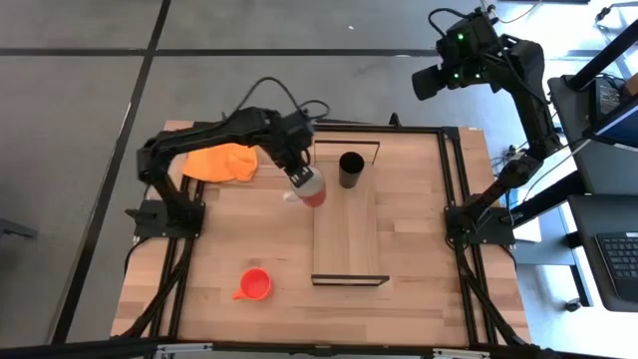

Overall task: Stack small to large cups/mugs on shelf
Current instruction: Put the brown mug on the shelf

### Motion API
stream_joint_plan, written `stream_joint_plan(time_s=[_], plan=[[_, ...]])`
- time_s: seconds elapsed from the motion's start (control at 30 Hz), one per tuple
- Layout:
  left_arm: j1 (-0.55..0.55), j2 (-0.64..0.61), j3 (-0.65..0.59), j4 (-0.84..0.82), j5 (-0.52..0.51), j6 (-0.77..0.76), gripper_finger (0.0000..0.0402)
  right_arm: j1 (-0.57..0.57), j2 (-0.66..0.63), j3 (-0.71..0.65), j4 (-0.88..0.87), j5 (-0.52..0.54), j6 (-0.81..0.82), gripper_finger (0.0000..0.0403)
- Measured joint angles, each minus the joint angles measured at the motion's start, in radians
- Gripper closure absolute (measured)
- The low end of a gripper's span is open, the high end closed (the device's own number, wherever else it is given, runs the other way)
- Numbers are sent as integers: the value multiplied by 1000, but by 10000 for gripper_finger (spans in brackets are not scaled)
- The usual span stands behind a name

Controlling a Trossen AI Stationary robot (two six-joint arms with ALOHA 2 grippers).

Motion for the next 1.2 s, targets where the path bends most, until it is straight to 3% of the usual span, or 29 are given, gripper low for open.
stream_joint_plan(time_s=[0.33,0.57,1.0,1.2], plan=[[-69,193,189,-26,63,38,392,-37,-2,0,1,-22,-4,293],[-90,272,225,-10,68,45,393,-39,-2,0,1,-24,-15,293],[-77,300,232,90,50,35,392,-39,-2,0,1,-24,-23,293],[-78,339,231,112,51,39,375,-39,-2,0,1,-24,-23,293]])
